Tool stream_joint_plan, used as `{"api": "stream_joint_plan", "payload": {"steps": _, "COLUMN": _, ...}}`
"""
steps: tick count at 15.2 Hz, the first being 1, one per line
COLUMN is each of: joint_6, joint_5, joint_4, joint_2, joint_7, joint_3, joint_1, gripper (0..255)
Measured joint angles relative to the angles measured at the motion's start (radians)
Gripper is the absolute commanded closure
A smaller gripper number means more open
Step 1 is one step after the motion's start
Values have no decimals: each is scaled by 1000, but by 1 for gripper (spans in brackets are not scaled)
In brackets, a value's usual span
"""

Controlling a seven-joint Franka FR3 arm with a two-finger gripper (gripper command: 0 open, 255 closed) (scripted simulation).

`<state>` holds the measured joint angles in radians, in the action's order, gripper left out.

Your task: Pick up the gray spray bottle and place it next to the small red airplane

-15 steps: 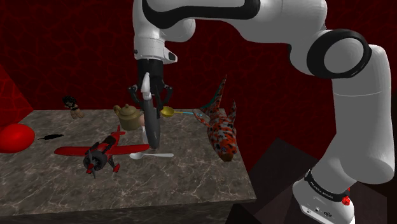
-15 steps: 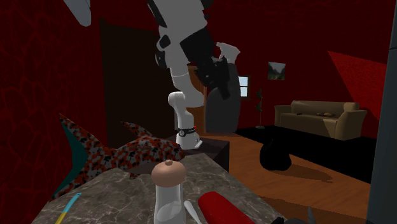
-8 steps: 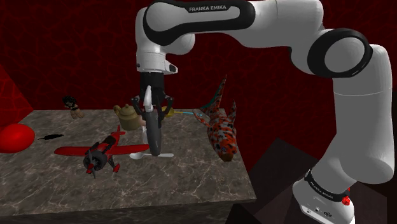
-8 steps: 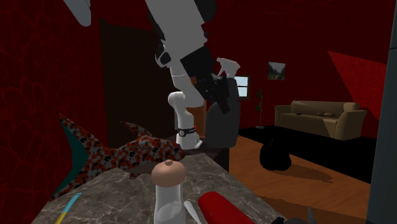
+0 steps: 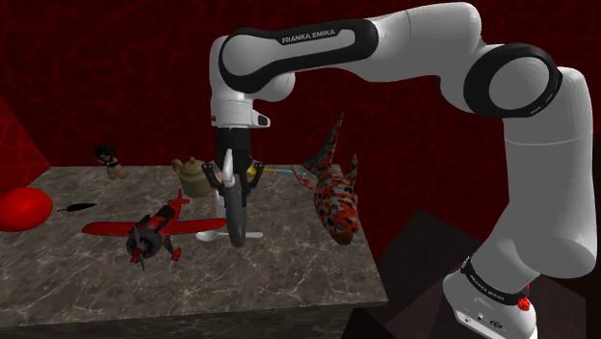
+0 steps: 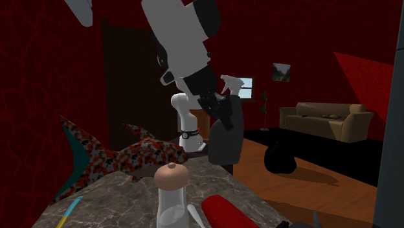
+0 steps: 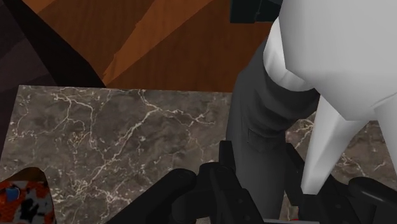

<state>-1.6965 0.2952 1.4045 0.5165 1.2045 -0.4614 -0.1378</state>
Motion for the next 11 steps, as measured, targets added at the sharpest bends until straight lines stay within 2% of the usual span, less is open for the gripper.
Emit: {"api": "stream_joint_plan", "payload": {"steps": 11, "joint_6": -114, "joint_5": -6, "joint_4": 88, "joint_2": 36, "joint_7": -42, "joint_3": 9, "joint_1": -4, "gripper": 255}}
